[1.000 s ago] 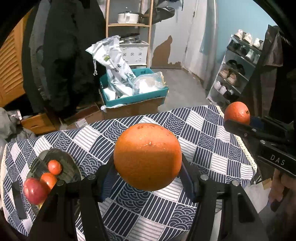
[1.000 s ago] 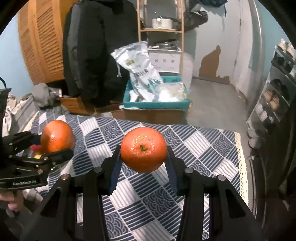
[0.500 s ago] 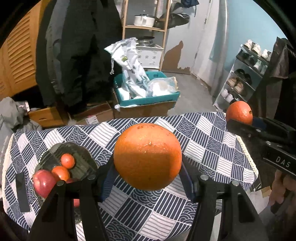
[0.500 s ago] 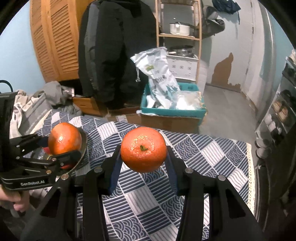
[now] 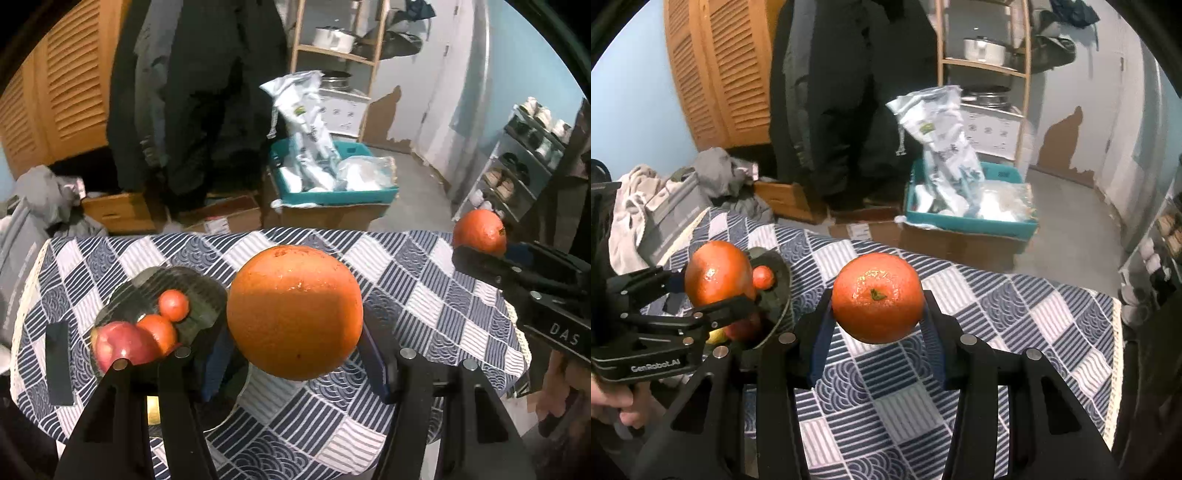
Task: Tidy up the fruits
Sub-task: 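Lift the large orange with the left gripper while the right gripper carries the tangerine toward the bowl, then lower the orange into the glass bowl with the left gripper while the right lowers the tangerine there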
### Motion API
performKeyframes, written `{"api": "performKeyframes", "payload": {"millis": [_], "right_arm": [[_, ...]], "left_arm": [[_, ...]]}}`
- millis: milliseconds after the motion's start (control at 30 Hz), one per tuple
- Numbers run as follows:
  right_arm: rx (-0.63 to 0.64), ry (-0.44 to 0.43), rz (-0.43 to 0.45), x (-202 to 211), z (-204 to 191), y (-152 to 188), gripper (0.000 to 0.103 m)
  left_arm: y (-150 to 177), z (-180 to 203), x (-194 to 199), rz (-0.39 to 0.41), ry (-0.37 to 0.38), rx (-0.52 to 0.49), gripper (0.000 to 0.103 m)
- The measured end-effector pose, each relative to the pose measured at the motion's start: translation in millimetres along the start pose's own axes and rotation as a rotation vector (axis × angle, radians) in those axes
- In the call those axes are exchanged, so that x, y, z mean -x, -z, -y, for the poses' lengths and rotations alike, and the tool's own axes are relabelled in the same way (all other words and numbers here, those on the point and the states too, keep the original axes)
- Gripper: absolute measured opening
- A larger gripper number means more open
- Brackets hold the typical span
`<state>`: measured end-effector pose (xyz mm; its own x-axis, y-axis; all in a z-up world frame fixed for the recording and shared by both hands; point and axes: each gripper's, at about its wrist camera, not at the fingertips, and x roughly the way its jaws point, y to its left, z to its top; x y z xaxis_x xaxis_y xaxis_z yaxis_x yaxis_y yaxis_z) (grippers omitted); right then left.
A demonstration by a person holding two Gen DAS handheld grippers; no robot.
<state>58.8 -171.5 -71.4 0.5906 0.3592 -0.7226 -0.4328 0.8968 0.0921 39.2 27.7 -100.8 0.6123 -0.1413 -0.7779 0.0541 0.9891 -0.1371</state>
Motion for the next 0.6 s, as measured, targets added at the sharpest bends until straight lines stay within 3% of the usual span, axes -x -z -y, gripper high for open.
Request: {"api": "performKeyframes", "payload": {"millis": [600], "right_arm": [[0.027,-0.078,-0.078,-71.1,-49.6,-13.4,0.044]], "left_arm": [[14.1,-64.5,-36.2,-0.103,-0.061,0.111,0.064]]}}
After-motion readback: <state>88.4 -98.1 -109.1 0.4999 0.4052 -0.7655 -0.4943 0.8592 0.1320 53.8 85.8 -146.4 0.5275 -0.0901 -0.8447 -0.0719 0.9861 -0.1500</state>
